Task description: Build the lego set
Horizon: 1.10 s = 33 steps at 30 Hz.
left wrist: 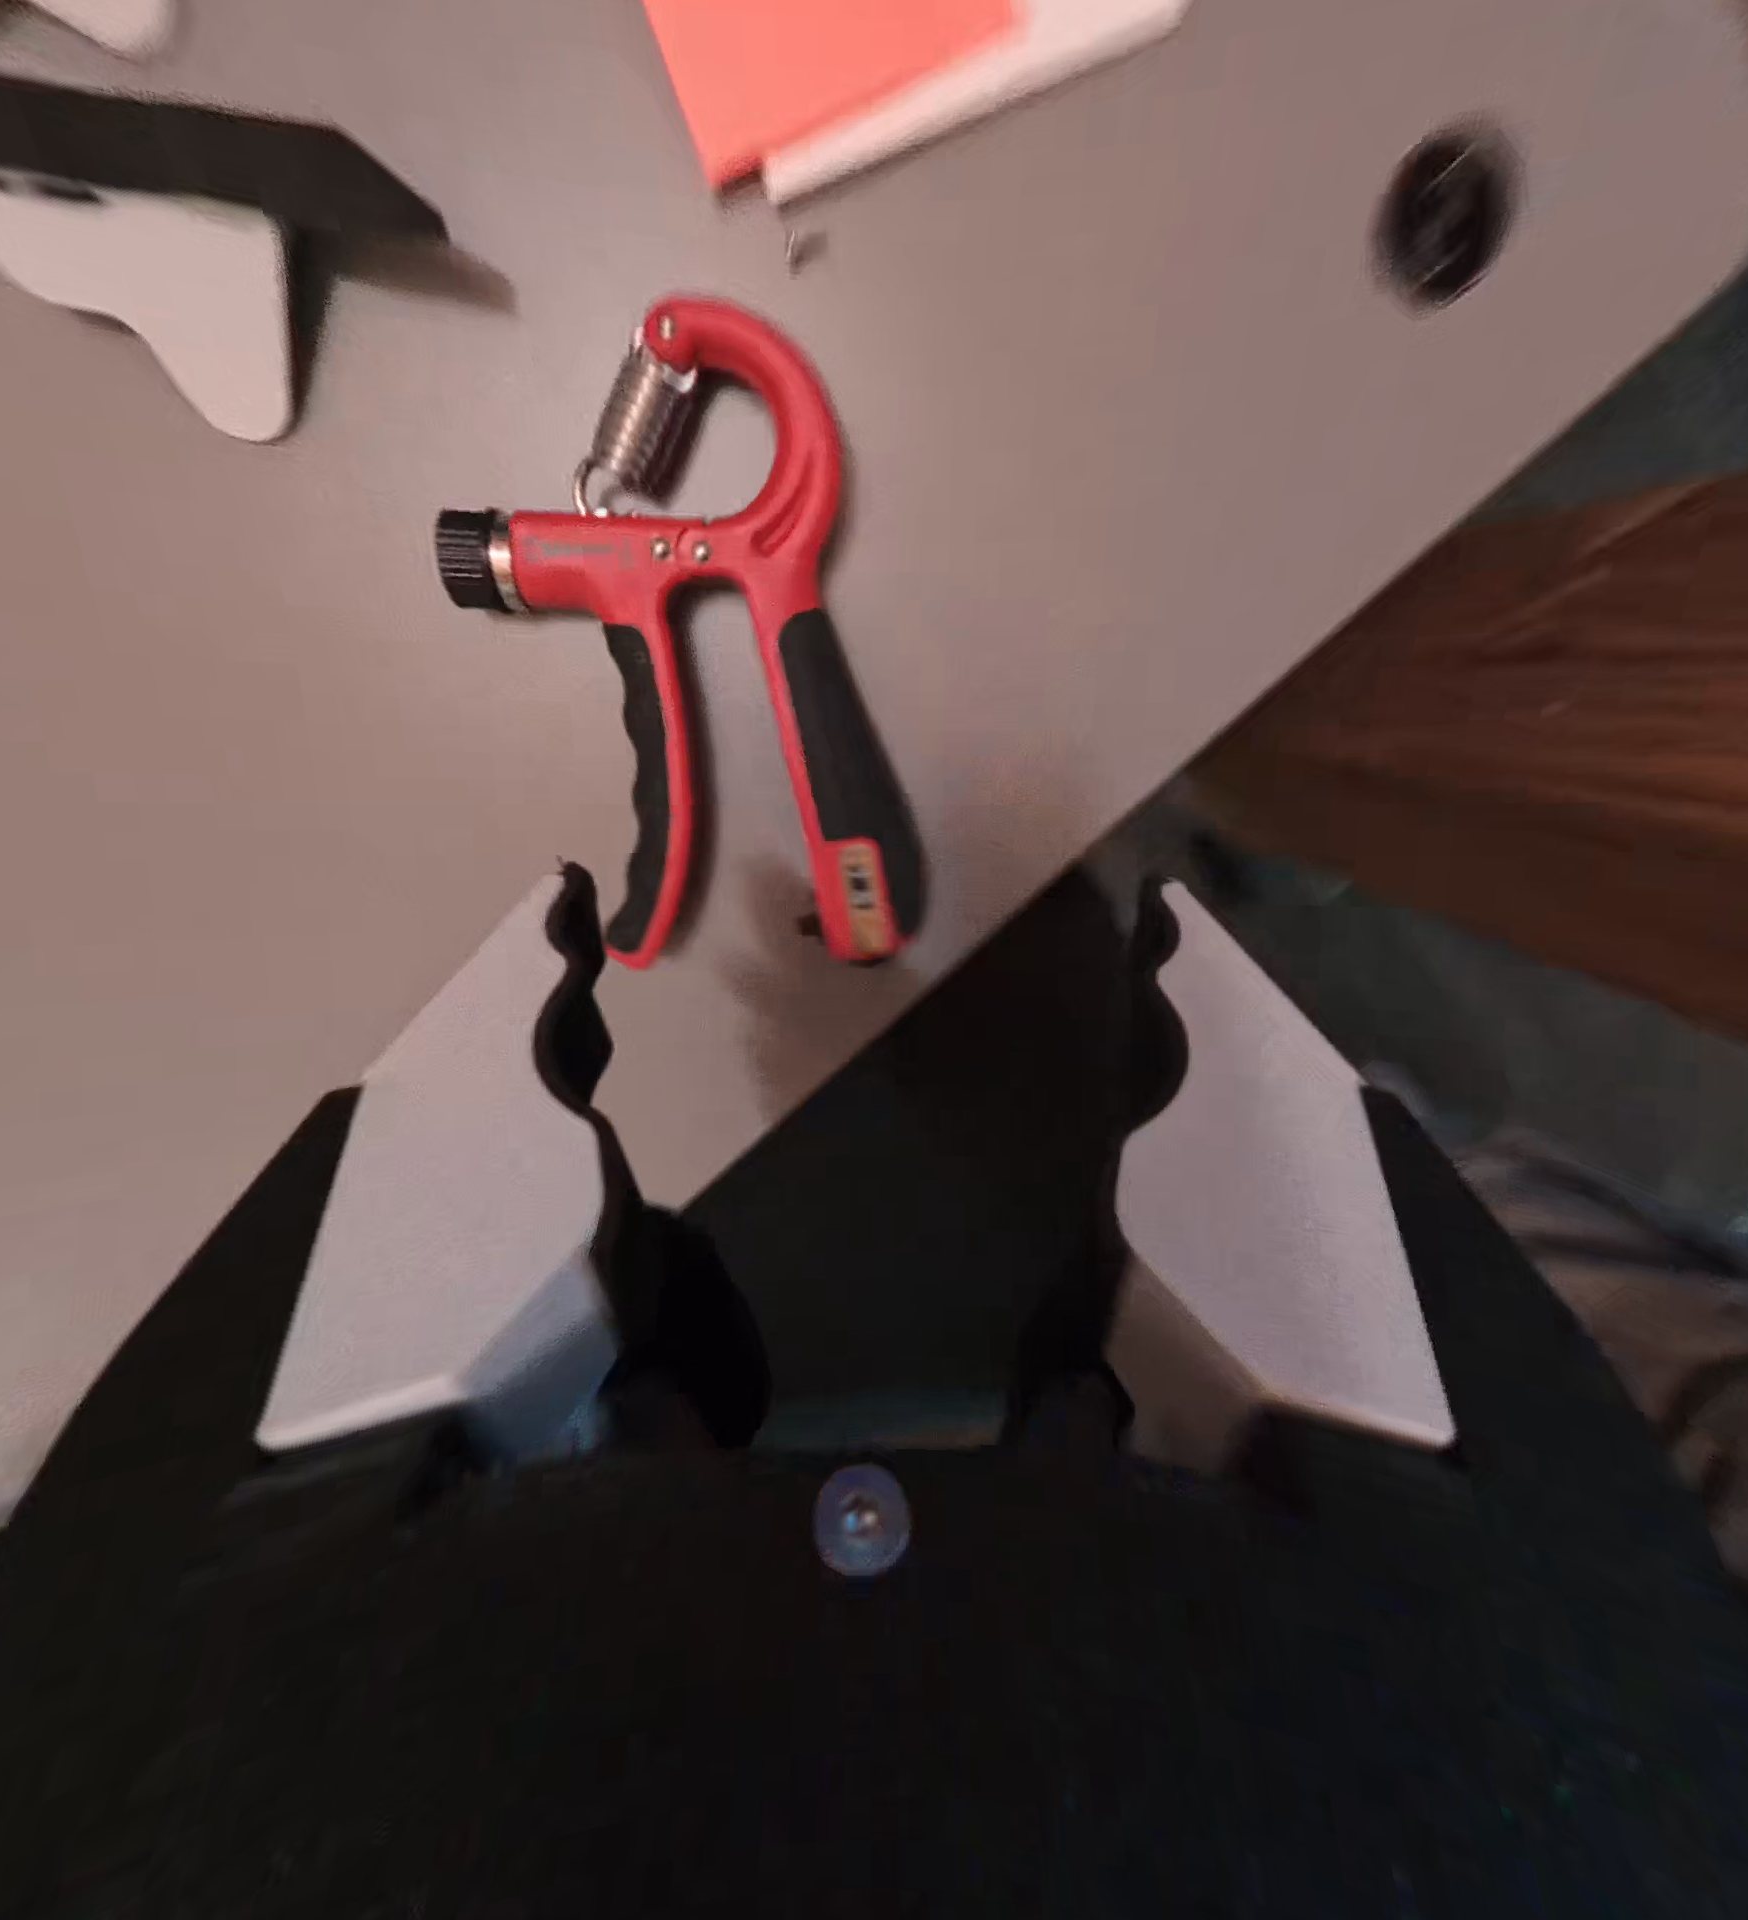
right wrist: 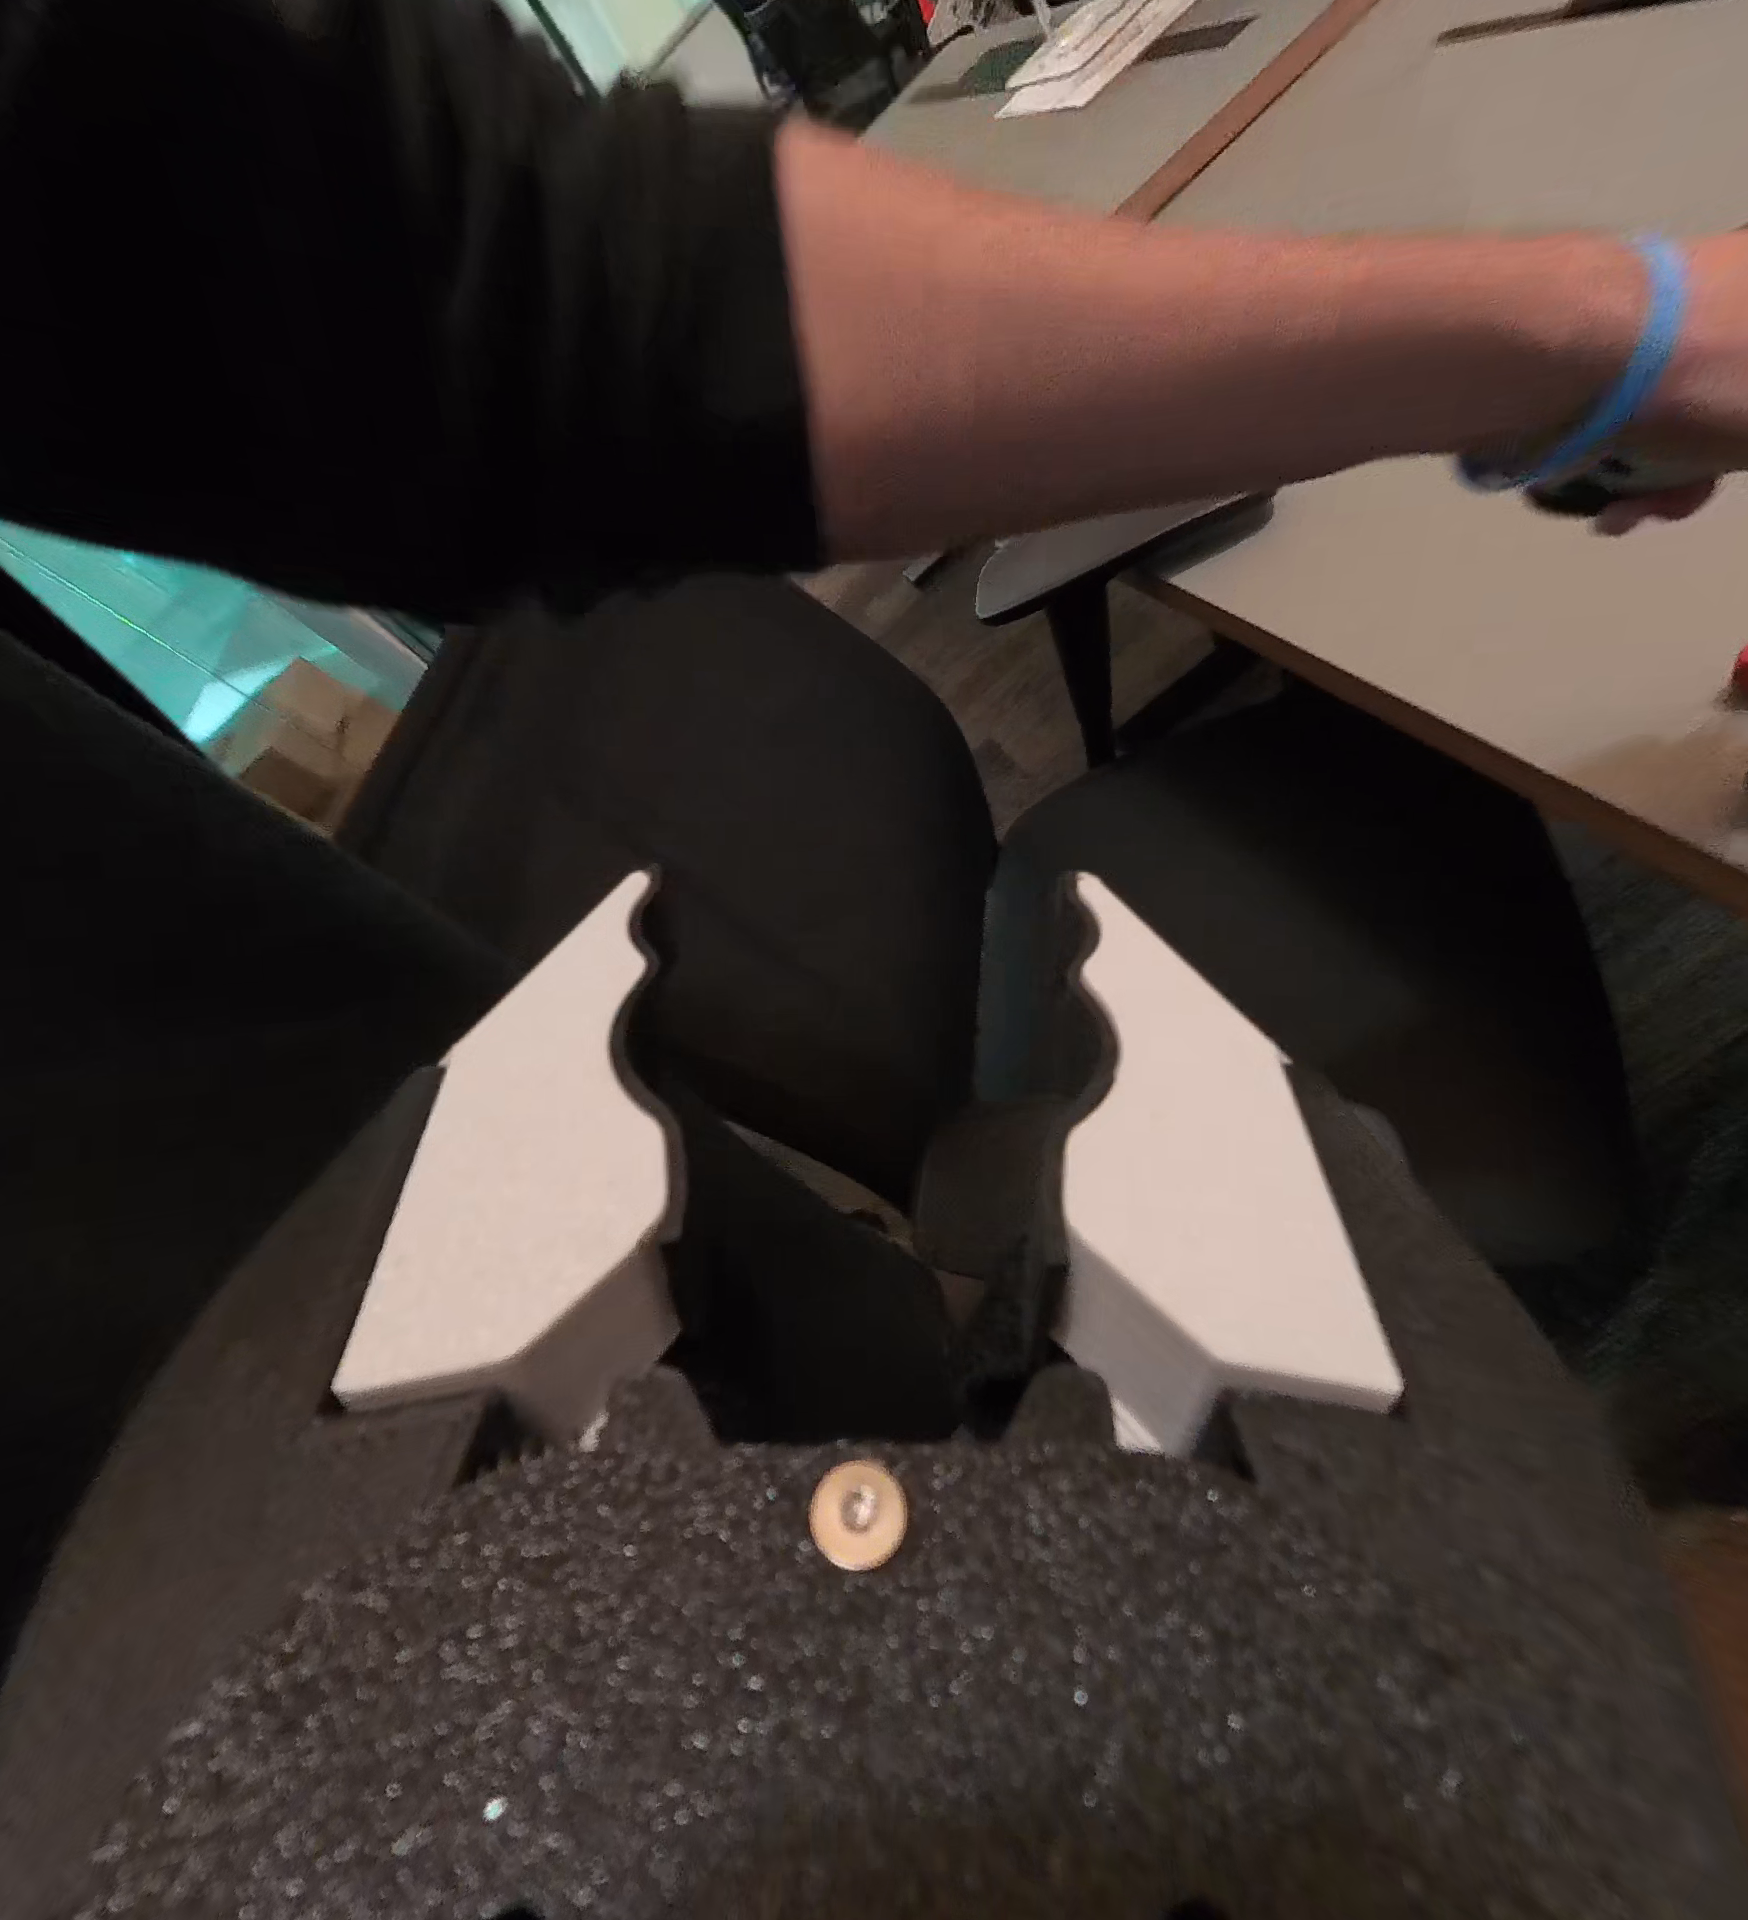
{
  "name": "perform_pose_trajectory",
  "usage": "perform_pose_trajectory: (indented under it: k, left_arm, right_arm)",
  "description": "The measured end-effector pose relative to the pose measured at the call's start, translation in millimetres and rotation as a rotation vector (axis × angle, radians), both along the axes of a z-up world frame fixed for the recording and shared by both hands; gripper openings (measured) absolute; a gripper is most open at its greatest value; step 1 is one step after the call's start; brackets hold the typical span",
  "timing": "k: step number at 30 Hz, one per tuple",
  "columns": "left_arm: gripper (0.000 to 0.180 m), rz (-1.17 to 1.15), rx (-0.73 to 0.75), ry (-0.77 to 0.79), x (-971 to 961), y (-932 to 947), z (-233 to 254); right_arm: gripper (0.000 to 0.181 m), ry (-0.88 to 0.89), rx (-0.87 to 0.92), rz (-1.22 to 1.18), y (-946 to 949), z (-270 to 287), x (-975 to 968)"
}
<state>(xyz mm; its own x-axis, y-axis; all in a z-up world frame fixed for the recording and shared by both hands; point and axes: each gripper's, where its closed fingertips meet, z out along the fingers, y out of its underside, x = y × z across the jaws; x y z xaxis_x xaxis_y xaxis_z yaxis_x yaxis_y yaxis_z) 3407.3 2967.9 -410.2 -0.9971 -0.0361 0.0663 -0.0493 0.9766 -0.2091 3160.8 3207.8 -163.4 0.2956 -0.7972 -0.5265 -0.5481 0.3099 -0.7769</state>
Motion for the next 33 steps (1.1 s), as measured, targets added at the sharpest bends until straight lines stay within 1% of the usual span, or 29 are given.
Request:
perform_pose_trajectory:
  k: [3,6,8,9,12,15,17,20,21,23,25,27,29,32,33]
  left_arm:
    - [0.085,0.115,-0.311,0.118,-22.1,28.0,85.1]
    - [0.081,0.202,-0.609,0.156,-44.8,85.7,177.4]
    - [0.077,0.240,-0.829,0.135,-63.2,129.8,237.8]
    - [0.075,0.256,-0.910,0.107,-72.7,153.4,262.2]
    - [0.068,0.264,-1.049,0.026,-111.0,222.3,314.9]
    - [0.062,0.229,-1.112,-0.023,-155.3,275.8,341.4]
    - [0.061,0.249,-1.136,-0.058,-175.5,308.6,349.0]
    - [0.061,0.239,-1.186,-0.021,-211.8,345.8,357.0]
    - [0.061,0.224,-1.190,-0.010,-223.6,356.4,357.6]
    - [0.061,0.170,-1.179,0.010,-249.7,376.1,357.4]
    - [0.059,0.110,-1.176,0.019,-276.5,394.3,358.5]
    - [0.059,0.053,-1.179,0.060,-303.5,409.4,359.6]
    - [0.059,-0.007,-1.178,0.132,-332.4,418.0,362.5]
    - [0.059,-0.130,-1.162,0.207,-376.9,423.0,362.8]
    - [0.059,-0.177,-1.156,0.217,-391.8,423.0,362.5]
  right_arm:
    - [0.073,-0.040,-0.081,0.005,0.2,4.5,2.5]
    - [0.072,-0.093,-0.145,-0.018,-3.0,11.8,7.6]
    - [0.072,-0.121,-0.165,-0.045,-6.4,18.3,11.1]
    - [0.072,-0.139,-0.177,-0.062,-8.5,23.0,12.5]
    - [0.072,-0.232,-0.251,-0.118,-11.9,43.7,13.6]
    - [0.070,-0.370,-0.366,-0.197,-9.5,71.4,8.2]
    - [0.068,-0.416,-0.415,-0.231,0.5,84.7,-0.8]
    - [0.065,-0.466,-0.496,-0.296,22.3,99.1,-22.2]
    - [0.061,-0.474,-0.510,-0.312,32.4,102.3,-32.2]
    - [0.052,-0.442,-0.520,-0.336,54.2,103.2,-56.2]
    - [0.051,-0.438,-0.525,-0.384,74.8,107.0,-84.1]
    - [0.051,-0.418,-0.545,-0.458,88.8,107.9,-114.8]
    - [0.053,-0.403,-0.532,-0.521,105.1,112.2,-147.8]
    - [0.061,-0.325,-0.532,-0.616,117.6,109.9,-204.3]
    - [0.061,-0.302,-0.547,-0.656,118.8,109.7,-224.4]
